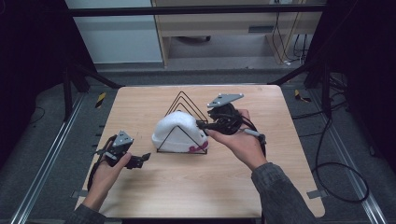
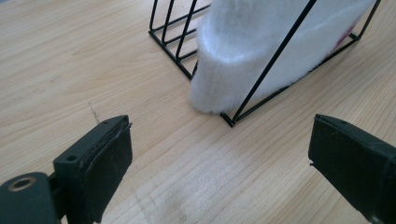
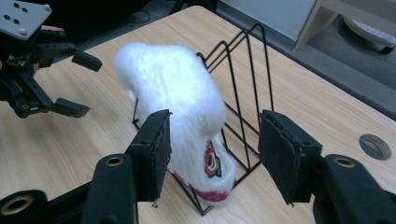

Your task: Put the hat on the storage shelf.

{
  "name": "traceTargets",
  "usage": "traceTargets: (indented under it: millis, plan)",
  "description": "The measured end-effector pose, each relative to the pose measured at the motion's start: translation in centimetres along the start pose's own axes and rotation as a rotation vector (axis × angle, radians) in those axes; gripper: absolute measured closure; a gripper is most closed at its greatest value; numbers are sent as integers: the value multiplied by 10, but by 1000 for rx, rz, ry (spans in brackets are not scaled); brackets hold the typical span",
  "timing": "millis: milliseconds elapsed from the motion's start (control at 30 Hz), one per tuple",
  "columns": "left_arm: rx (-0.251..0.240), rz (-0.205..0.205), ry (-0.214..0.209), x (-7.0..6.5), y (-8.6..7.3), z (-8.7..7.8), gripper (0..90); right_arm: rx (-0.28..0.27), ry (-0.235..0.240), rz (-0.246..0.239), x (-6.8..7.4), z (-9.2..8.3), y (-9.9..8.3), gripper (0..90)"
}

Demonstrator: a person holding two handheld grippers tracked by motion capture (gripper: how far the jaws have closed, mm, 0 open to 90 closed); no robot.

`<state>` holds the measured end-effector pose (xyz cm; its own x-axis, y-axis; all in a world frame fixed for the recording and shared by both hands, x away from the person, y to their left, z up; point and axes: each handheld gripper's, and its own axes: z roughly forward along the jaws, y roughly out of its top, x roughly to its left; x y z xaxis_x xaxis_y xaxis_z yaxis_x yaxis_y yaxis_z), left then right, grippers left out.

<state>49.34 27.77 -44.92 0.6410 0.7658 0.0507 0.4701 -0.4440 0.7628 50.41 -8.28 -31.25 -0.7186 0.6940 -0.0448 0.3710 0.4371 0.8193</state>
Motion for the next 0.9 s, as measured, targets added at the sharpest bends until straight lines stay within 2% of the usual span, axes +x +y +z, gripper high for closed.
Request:
traceTargets:
  millis: [67,300,600,767,900]
  plan:
    - [-6,-2,0,0,-1,1,58,-2,-8,6,-3,-4,-4,415]
    - [21,-2,-2,-3,-11,5,59,17,-26,41,-13,-14,-23,352]
    - [55,6,2,-6,-22,9,51,-2,-58,75,-21,-29,-49,296]
    - [71,-28,9,-1,-31,14,52,-2,-84,94,-29,-33,-70,205]
    - [73,-52,23,4,-36,20,54,31,-110,112,-40,-27,-94,149]
